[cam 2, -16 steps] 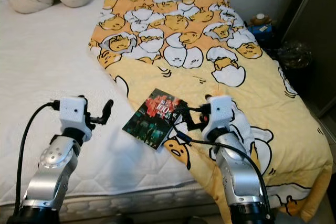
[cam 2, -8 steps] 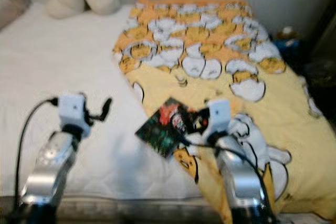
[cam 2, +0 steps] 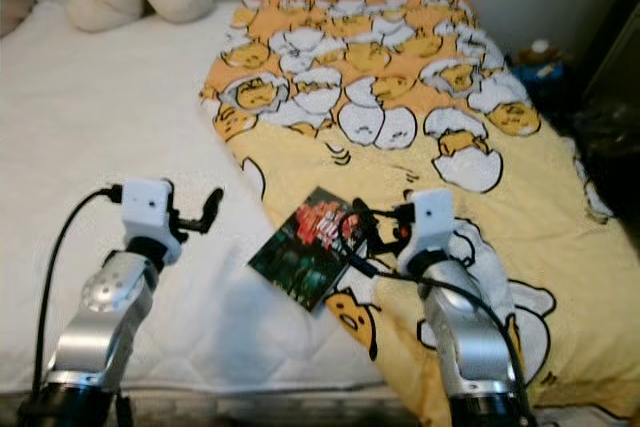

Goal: Clean up the room

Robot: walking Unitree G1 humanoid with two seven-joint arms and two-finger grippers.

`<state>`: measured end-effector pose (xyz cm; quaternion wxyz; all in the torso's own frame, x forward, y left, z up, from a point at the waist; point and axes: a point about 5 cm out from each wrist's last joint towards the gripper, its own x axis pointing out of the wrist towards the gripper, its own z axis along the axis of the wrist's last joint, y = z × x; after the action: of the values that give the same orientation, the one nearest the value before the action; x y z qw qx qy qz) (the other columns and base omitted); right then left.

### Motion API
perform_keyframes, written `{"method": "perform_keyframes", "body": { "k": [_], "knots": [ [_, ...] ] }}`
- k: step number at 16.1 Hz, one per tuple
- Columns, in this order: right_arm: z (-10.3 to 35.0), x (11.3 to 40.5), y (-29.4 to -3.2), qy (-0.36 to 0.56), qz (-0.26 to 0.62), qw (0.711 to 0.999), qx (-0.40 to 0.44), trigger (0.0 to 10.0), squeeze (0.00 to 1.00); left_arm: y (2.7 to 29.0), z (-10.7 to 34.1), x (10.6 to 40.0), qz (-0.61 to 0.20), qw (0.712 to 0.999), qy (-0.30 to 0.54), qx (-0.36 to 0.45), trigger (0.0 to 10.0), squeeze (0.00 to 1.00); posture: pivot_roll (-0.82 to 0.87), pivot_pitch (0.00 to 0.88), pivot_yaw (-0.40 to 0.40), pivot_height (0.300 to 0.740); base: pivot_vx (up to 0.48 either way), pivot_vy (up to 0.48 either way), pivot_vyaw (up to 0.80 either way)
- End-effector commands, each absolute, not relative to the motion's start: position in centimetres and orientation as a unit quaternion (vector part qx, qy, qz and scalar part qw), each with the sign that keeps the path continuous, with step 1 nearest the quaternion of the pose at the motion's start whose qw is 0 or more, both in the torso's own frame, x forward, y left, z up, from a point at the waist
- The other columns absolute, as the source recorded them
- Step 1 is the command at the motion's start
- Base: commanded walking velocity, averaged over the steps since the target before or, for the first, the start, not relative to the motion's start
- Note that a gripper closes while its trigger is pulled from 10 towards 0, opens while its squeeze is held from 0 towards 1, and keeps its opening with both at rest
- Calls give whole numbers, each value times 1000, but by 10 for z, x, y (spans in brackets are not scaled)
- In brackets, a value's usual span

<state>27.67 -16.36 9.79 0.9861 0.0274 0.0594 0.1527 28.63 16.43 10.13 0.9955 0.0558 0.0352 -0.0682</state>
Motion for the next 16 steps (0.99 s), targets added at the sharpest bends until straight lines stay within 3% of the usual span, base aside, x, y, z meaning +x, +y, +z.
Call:
{"method": "perform_keyframes", "body": {
  "k": [1,16],
  "knots": [
    [98,278,-160,58,156,986,28,10000,0,168,98,284,-65,995,43,56,10000,0,-54,5,56,740,0,0,0],
    [99,283,-166,72,143,986,40,10000,0,163,101,297,-69,996,53,37,10000,0,-57,0,54,740,0,0,0]
  ]
}}
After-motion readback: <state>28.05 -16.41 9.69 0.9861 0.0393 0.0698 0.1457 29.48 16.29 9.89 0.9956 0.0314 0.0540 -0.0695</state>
